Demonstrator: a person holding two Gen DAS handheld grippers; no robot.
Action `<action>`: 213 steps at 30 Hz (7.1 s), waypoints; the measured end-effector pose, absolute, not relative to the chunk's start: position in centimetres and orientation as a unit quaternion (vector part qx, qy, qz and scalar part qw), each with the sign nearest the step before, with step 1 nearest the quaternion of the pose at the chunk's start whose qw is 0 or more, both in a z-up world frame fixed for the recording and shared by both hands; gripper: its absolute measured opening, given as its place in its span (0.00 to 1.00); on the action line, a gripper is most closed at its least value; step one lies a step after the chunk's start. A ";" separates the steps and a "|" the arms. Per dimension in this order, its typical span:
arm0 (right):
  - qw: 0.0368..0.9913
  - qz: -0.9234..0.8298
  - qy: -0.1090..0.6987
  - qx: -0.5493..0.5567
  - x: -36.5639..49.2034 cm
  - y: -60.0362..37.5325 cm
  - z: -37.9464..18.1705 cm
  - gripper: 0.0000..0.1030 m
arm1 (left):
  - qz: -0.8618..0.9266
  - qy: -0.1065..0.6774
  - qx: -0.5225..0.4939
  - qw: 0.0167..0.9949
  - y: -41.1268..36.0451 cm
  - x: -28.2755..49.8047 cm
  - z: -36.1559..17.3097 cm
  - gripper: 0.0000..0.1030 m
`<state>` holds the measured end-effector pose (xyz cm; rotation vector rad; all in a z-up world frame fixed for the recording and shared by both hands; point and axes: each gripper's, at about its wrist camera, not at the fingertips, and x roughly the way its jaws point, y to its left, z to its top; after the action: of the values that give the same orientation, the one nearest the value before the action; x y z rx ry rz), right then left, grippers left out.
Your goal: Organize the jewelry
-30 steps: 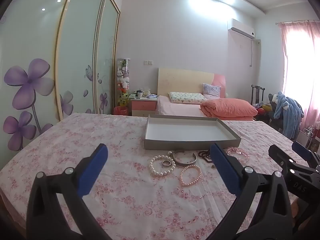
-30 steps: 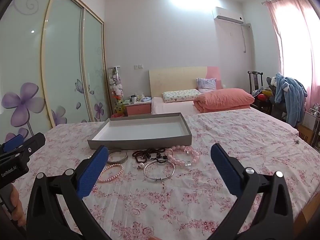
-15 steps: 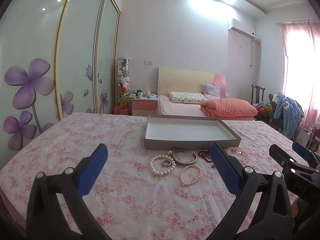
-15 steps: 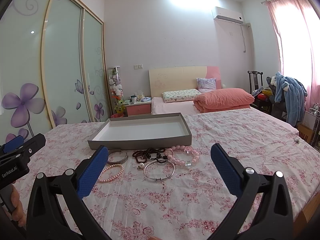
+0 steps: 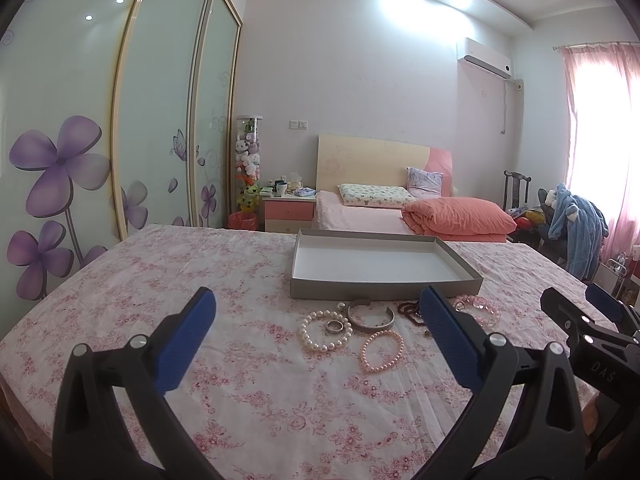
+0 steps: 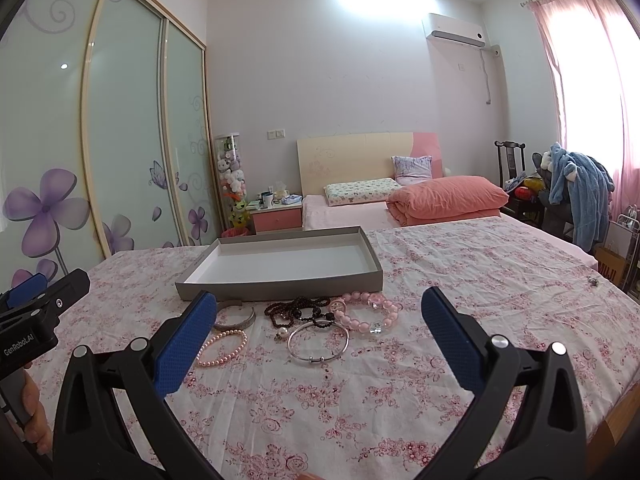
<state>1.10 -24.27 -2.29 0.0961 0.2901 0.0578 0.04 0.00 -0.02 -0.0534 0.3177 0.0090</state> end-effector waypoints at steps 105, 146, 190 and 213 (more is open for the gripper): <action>0.890 0.081 0.447 -0.033 10.8 -21.7 -9.7 0.70 | 0.008 0.452 0.014 0.892 0.9 18.5 -10.1 0.36; 0.979 0.076 0.191 0.009 9.6 -21.7 -0.3 0.69 | -0.060 0.220 0.009 0.974 -2.0 11.0 1.1 0.10; 0.965 0.050 0.251 0.051 23.7 -23.2 -3.1 0.81 | -0.043 0.283 -0.039 0.957 0.1 29.7 -2.8 0.21; 0.940 -0.002 0.336 0.055 14.3 -29.3 -6.1 0.69 | 0.003 0.321 -0.044 0.946 5.1 14.3 -4.5 0.40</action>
<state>14.31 -29.34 -6.08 0.1130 0.6852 -0.0036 14.32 5.05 -4.52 -0.0901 0.6547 0.0059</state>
